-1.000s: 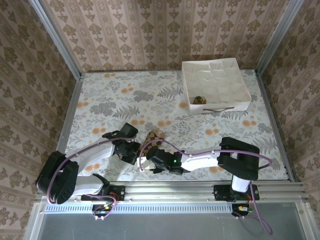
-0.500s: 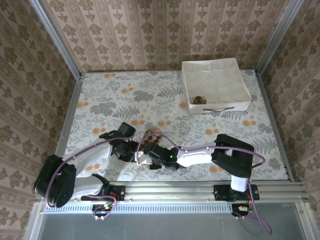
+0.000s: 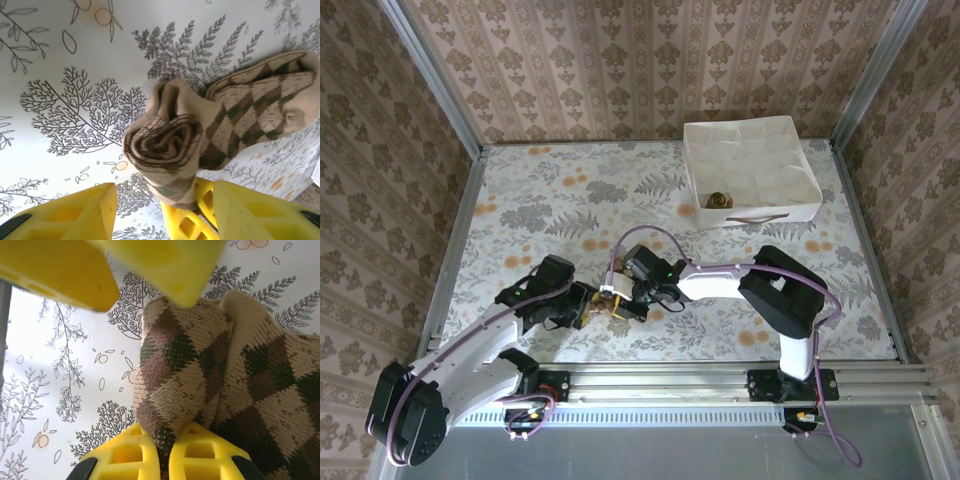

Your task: Roll the socks

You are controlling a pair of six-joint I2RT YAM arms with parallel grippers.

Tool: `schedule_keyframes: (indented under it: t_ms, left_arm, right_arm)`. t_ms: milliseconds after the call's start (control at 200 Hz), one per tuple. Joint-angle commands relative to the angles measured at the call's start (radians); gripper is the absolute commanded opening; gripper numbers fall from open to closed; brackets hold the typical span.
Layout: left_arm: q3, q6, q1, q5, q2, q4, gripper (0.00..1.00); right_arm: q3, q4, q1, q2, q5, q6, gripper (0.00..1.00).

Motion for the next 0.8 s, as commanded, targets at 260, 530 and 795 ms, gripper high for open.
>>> schedule_keyframes:
  t_ms: [260, 530, 795]
  left_arm:
    - [-0.057, -0.046, -0.054, -0.035, 0.107, 0.193, 0.50]
    - [-0.068, -0.063, -0.062, -0.028, 0.242, 0.149, 0.28]
    - [-0.024, -0.133, -0.089, 0.013, 0.284, -0.133, 0.00]
  right_arm:
    - [0.026, -0.311, -0.089, 0.178, -0.114, 0.129, 0.00]
    - [0.042, -0.305, -0.108, 0.184, -0.151, 0.156, 0.00]
    - [-0.065, -0.088, -0.069, -0.021, -0.031, 0.087, 0.30]
